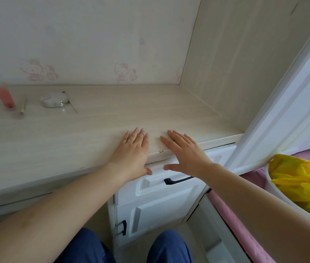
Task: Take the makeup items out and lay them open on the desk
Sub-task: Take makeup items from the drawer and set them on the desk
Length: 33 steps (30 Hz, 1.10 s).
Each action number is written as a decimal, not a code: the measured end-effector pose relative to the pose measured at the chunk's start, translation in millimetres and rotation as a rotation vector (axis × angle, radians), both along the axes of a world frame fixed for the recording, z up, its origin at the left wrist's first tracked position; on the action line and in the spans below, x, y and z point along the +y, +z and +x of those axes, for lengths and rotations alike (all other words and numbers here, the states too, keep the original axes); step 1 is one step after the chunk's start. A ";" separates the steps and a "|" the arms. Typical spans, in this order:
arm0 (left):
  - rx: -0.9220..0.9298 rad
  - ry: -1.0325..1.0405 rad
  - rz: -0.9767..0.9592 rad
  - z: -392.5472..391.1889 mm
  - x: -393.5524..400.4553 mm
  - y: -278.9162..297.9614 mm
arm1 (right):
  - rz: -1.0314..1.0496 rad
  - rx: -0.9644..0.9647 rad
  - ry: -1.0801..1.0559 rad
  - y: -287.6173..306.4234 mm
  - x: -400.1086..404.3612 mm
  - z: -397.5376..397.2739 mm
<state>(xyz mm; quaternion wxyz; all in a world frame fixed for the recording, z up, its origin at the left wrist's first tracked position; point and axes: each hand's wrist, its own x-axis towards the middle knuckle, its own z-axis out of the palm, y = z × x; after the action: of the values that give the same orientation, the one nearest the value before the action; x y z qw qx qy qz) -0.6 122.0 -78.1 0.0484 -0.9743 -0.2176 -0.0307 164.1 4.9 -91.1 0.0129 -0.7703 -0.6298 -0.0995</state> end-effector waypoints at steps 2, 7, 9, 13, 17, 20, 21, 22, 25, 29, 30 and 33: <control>-0.016 0.002 -0.018 1.2 0.6 -2.0 | 0.055 0.007 -0.001 -4.8 1.1 1.4; -0.051 0.002 0.017 4.3 0.8 -5.8 | 0.205 -0.025 -0.020 -21.2 4.6 3.8; -0.051 0.004 0.027 4.6 1.1 -6.6 | 0.245 -0.038 -0.034 -24.7 5.9 3.4; -0.067 -0.001 0.045 4.7 0.0 -6.6 | 0.293 -0.051 -0.024 -27.0 6.1 3.9; -0.083 0.000 0.033 3.8 0.0 -5.8 | 0.308 -0.055 -0.027 -28.4 6.6 4.6; -0.098 -0.006 0.019 2.3 -0.2 -6.2 | 0.276 -0.031 -0.038 -26.0 6.1 2.2; -0.101 -0.013 0.000 2.1 0.3 -5.6 | 0.261 -0.013 -0.035 -25.0 6.1 1.5; -0.103 -0.021 -0.037 1.6 0.4 -3.9 | 0.243 0.013 -0.036 -23.4 5.4 0.7; -0.179 -0.057 -0.271 -1.9 4.6 8.6 | 0.192 0.224 -0.037 -6.2 4.5 -1.7; -0.445 -0.022 -0.727 -11.9 10.0 21.9 | 0.409 0.730 -0.136 25.7 8.1 -9.1; -0.491 0.002 -0.808 -5.6 24.2 22.6 | 0.458 0.829 -0.128 29.6 25.7 -1.0; -0.620 0.041 -1.006 0.6 44.0 29.2 | 0.484 0.964 -0.063 38.7 52.3 4.1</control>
<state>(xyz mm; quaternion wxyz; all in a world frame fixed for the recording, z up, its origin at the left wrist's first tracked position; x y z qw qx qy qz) 0.0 166.0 -48.9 -0.4849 -0.8188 -0.2281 -0.2059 168.2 57.2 -52.5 0.4745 -0.7222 -0.4880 0.1230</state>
